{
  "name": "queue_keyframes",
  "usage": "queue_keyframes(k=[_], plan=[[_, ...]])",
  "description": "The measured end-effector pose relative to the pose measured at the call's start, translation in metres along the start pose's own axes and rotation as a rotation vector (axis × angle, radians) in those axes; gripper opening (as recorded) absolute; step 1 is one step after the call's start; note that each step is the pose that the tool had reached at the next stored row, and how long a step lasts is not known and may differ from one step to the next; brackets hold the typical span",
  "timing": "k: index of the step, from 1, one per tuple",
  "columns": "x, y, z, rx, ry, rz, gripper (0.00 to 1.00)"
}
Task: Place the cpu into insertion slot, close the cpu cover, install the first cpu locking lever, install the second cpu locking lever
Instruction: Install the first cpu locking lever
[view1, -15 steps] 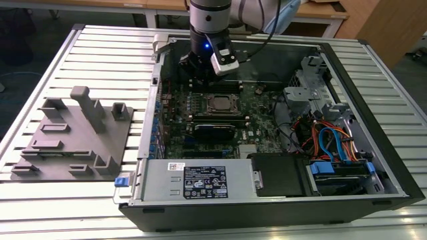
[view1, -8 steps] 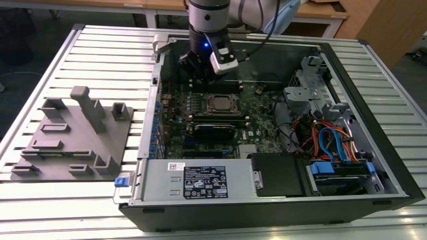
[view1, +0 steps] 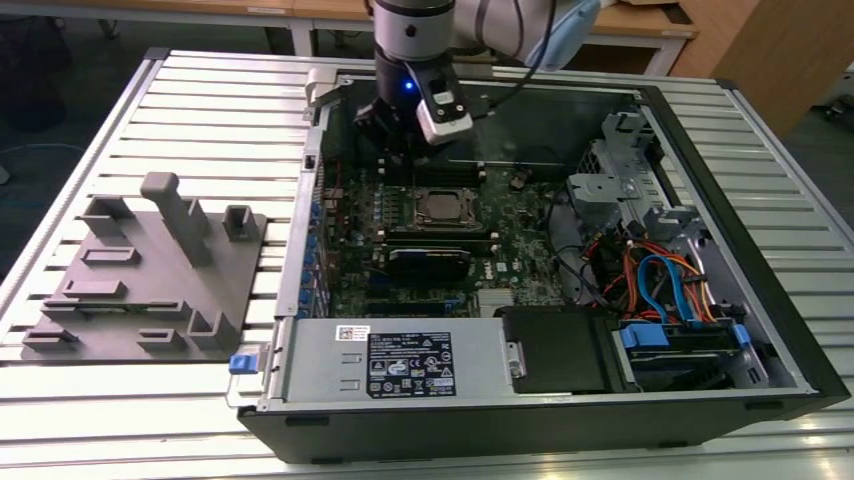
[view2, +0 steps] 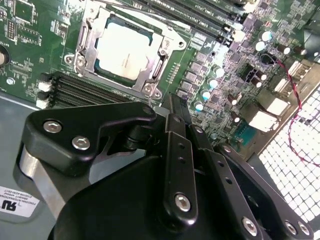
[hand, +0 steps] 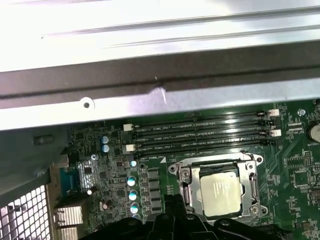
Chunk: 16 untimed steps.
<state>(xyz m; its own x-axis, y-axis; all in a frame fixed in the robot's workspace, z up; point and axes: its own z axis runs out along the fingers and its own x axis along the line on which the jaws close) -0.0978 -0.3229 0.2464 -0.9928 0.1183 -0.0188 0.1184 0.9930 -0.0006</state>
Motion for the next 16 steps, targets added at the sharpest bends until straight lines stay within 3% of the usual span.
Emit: queue_keyframes(k=[16], plan=[[0.0067,0.0080,-0.0033,-0.0004,-0.0020,-0.008,0.10]])
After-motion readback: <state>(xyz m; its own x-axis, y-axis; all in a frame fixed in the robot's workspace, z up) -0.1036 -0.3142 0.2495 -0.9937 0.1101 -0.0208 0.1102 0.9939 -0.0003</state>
